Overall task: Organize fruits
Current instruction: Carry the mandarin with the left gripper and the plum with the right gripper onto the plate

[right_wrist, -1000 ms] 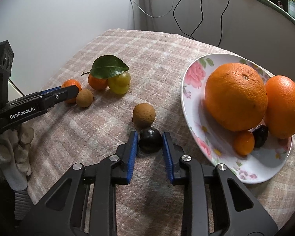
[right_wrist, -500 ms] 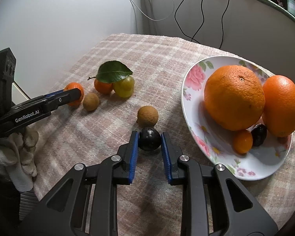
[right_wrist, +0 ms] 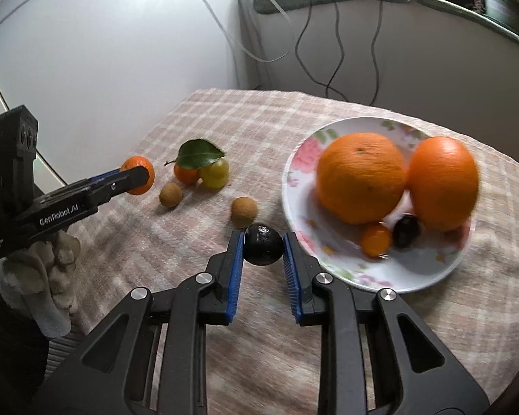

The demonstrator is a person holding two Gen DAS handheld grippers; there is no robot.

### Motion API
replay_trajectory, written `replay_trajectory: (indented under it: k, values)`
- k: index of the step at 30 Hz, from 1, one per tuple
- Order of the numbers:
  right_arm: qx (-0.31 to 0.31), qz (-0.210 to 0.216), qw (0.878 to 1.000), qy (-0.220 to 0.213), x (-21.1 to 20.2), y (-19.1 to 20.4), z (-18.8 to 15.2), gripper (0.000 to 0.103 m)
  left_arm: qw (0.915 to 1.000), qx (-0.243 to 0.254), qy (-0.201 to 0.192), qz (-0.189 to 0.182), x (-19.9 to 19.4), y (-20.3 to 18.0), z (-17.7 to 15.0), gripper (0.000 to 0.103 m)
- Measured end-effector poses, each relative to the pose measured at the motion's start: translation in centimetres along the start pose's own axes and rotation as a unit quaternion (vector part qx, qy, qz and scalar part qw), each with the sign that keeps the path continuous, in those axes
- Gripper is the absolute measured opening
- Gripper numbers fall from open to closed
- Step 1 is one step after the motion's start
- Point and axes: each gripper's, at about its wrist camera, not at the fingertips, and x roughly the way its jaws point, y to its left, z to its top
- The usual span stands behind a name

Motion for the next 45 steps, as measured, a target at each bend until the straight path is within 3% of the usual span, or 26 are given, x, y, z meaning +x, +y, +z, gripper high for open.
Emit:
replay_trajectory:
  k: [23, 34, 45]
  values:
    - [0.061, -0.044, 0.997, -0.031, -4.3, -9.4, -0.8, 0.024, 0.9947, 0.065, 0.026, -0.075, 3.5, -11.2, -0.2, 0.038]
    - [0.062, -0.039, 0.997, -0.031, -3.9, -10.3, -0.6, 0.024, 0.9912, 0.097, 0.032, -0.084, 5.0, -15.2, -0.6, 0.038]
    - [0.055, -0.027, 0.998, -0.022, -2.9, -10.0, -0.5, 0.024, 0.9891, 0.120, 0.038, -0.077, 5.7, -16.5, -1.0, 0.038]
